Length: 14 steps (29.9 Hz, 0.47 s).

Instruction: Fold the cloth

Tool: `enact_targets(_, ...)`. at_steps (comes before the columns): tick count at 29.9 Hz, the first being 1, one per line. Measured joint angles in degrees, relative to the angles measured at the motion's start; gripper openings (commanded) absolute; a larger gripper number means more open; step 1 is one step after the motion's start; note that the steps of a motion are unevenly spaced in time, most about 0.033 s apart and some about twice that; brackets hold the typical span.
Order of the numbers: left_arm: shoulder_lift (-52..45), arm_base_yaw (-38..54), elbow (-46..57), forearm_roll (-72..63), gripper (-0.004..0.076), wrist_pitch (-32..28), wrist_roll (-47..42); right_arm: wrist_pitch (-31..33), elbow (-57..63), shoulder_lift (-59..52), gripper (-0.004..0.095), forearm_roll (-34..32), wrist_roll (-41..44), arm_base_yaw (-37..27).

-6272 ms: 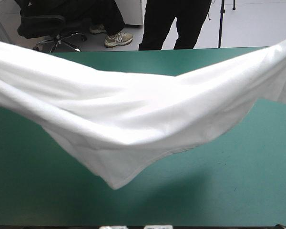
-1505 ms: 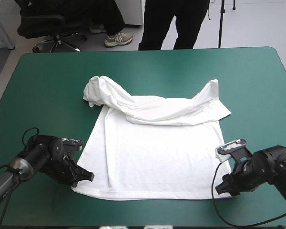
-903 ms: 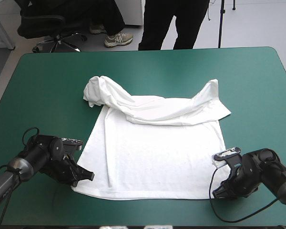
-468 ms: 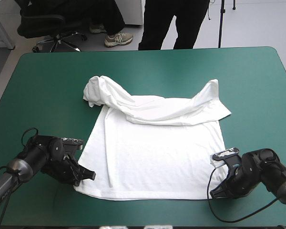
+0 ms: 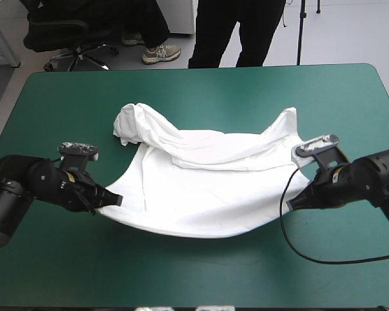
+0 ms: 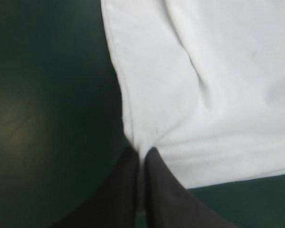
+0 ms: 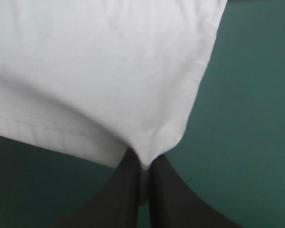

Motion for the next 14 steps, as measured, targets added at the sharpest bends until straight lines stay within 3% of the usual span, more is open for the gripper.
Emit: enact_targets(14, -1.76, 0.00, -42.14, -0.45, -0.0017, 2.31, 0.00, 1.26, -35.12, -0.11, -0.0017, -1.11, 0.00, 0.00)
